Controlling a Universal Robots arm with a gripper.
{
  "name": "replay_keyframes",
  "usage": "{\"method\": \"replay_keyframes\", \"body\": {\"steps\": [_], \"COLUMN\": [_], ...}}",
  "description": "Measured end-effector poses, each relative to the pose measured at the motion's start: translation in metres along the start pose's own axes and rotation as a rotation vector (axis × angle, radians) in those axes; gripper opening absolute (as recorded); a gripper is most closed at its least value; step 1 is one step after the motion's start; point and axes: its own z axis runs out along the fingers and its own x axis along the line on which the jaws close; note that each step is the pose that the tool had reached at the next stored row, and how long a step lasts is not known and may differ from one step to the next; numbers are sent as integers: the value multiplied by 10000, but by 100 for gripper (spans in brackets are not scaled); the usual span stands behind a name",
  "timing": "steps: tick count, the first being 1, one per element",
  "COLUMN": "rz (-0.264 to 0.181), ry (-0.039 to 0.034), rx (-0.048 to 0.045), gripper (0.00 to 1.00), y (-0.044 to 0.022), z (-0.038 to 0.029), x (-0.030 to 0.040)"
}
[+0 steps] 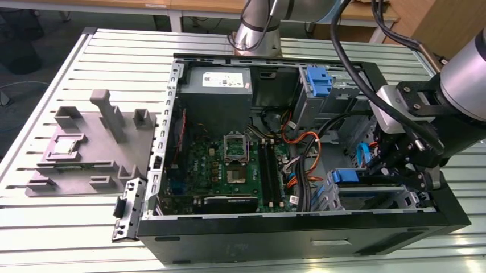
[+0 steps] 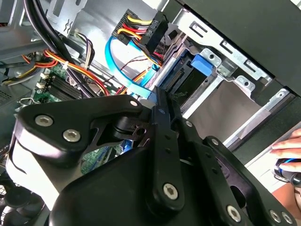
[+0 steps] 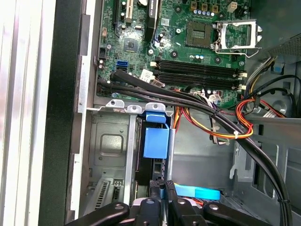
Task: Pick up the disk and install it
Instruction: 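Insert the first disk wire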
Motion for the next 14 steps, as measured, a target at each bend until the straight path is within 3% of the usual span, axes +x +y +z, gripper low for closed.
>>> {"method": "replay_keyframes", "body": {"steps": [2,3,8,14], "rz": [0,0,0,0], "ry": [-2,3,10,7], "rx": [0,0,-1,0], "gripper": [17,24,24,24], "y": [0,0,0,-1], "z": [2,-1,-26,-196], "x": [0,0,-3,-23]}}
